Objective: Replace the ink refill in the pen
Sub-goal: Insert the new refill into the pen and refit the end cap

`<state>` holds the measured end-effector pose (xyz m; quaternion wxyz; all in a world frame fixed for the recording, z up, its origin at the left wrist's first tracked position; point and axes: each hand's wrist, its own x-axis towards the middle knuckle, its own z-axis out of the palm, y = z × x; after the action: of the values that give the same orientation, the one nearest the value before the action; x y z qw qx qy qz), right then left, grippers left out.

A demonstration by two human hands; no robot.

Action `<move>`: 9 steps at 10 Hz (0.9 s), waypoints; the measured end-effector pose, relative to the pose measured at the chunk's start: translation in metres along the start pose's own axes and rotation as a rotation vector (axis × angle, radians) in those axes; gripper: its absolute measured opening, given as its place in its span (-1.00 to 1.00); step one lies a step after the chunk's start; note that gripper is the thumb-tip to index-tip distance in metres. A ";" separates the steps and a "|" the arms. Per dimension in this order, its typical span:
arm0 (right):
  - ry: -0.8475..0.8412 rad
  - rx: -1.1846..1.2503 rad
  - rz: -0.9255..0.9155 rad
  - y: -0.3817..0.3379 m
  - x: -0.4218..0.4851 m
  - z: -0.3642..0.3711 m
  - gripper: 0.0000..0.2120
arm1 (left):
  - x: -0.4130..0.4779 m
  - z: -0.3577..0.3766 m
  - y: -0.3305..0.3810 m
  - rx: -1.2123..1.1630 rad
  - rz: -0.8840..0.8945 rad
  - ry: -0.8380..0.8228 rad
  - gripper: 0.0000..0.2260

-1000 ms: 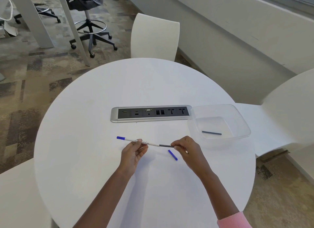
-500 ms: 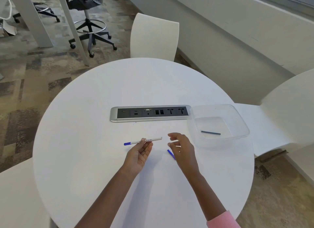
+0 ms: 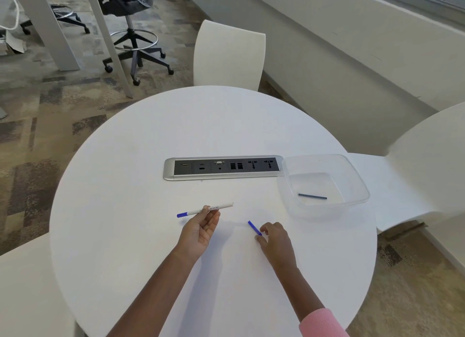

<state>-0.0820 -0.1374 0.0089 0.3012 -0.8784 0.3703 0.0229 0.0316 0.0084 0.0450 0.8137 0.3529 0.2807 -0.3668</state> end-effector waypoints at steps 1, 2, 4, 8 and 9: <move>0.025 -0.031 -0.007 -0.002 -0.001 0.002 -0.85 | 0.000 -0.001 0.001 0.001 0.000 0.004 -0.87; 0.041 -0.050 -0.023 -0.002 -0.001 0.002 -0.88 | -0.001 -0.001 0.002 -0.001 0.001 0.007 -0.87; 0.087 0.155 -0.016 -0.009 -0.003 -0.008 -0.96 | -0.001 -0.001 0.003 -0.003 0.009 0.004 -0.88; 0.164 0.465 -0.208 -0.050 -0.012 -0.044 -0.91 | 0.001 0.003 0.001 -0.002 0.015 0.021 -0.88; 0.155 0.459 -0.213 -0.052 -0.012 -0.044 -0.91 | 0.001 0.003 0.000 -0.012 0.017 0.011 -0.88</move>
<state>-0.0636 -0.1256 0.0746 0.4641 -0.8201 0.2934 -0.1611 0.0330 0.0057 0.0459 0.8174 0.3525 0.2844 -0.3560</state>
